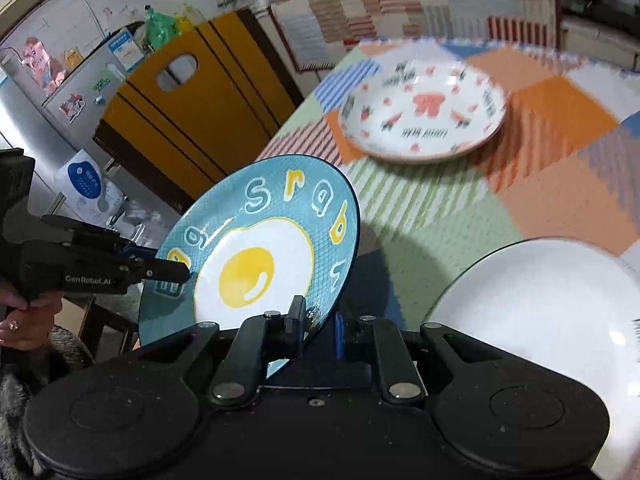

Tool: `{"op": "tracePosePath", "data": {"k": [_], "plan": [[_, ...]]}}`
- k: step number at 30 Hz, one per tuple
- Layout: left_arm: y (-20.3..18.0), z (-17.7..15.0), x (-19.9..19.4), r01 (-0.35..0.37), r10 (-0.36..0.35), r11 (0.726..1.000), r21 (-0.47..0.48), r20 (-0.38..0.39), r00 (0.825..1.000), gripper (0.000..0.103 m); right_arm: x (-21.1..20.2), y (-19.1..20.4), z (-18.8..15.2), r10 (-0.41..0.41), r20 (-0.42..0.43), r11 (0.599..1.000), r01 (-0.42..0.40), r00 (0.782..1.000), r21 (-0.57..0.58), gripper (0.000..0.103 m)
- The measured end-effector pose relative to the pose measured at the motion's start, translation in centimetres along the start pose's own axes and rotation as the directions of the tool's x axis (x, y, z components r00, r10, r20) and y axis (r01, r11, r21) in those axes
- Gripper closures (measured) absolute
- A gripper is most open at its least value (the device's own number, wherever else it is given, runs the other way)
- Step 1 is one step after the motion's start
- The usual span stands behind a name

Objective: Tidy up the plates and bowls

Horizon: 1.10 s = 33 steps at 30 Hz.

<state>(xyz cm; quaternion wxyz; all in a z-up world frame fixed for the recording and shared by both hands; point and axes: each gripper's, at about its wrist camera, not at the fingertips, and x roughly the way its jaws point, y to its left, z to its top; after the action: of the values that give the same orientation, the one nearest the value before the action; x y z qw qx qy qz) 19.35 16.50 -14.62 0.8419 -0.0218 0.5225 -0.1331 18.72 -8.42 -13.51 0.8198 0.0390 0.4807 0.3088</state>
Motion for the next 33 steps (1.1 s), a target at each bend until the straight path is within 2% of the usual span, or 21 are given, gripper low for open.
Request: {"op": "tracePosePath", "data": {"k": [8,16,23,33], "plan": [[-4.9,1.9,-3.4,0.055,-0.06,0.993,0.105,0.046,0.997,0.08,-7.3,-0.3,-0.5,-0.054,0.075,0.998,0.055,0.996,-0.006,0.084],[-10.3,3.7,-1.5,0.105,-0.108,0.977,0.185,0.01,0.994,0.08,-11.7,-3.5,-2.5,-0.116,0.093,0.991,0.109,0.989,0.073,0.084],[-13.6,4.5,2.3,0.137,-0.129,0.967,0.213,-0.051,0.99,0.079,-12.3,-7.2,-4.9,-0.164,0.085,0.977,0.151,0.983,0.149,0.084],[-16.0,5.1,8.3,0.153,-0.126,0.961,0.232,-0.128,0.984,0.079,-10.1,-12.0,-6.8,-0.181,0.029,0.959,0.17,0.983,0.229,0.084]]}}
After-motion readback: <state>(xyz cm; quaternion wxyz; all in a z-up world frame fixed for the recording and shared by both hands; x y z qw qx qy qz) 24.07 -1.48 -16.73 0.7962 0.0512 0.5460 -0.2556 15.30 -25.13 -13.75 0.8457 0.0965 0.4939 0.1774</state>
